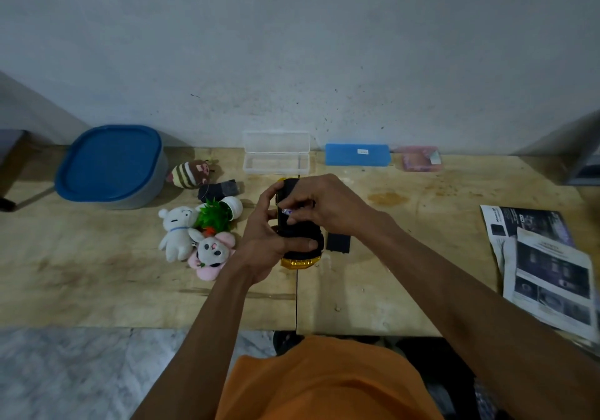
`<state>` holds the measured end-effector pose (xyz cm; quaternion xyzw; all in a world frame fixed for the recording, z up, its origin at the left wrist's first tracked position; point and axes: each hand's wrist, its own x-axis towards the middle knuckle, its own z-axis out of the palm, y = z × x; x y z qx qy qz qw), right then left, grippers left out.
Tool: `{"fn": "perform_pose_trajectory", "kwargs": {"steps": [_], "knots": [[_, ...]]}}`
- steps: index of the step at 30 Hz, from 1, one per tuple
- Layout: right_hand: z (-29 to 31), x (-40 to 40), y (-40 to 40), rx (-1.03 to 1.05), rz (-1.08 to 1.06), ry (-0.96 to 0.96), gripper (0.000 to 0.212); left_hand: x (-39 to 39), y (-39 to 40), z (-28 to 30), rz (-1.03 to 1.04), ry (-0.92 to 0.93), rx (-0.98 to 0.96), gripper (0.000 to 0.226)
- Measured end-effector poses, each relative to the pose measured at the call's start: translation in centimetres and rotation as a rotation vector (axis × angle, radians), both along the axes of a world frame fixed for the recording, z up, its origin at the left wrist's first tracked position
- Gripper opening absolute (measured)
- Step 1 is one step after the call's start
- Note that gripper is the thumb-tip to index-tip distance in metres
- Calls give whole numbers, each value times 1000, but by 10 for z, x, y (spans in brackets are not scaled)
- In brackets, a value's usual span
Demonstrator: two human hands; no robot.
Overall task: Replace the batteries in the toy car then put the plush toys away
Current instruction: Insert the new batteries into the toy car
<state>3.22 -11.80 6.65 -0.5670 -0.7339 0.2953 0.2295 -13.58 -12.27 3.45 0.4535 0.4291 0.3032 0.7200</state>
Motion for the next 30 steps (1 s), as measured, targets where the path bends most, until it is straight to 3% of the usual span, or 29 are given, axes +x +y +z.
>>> {"fn": "perform_pose_trajectory", "kwargs": {"steps": [11, 19, 25, 30], "knots": [[2, -1, 6, -28, 142, -217, 17, -5, 1, -4, -22, -26, -21, 111], [-5, -1, 10, -65, 112, -164, 13, -6, 5, -11, -15, -45, -26, 111], [-7, 3, 10, -51, -123, 13, 24, -15, 11, -14, -24, -52, -33, 120], [-16, 3, 7, -46, -144, -38, 23, -13, 14, -17, -25, -61, -44, 119]]}}
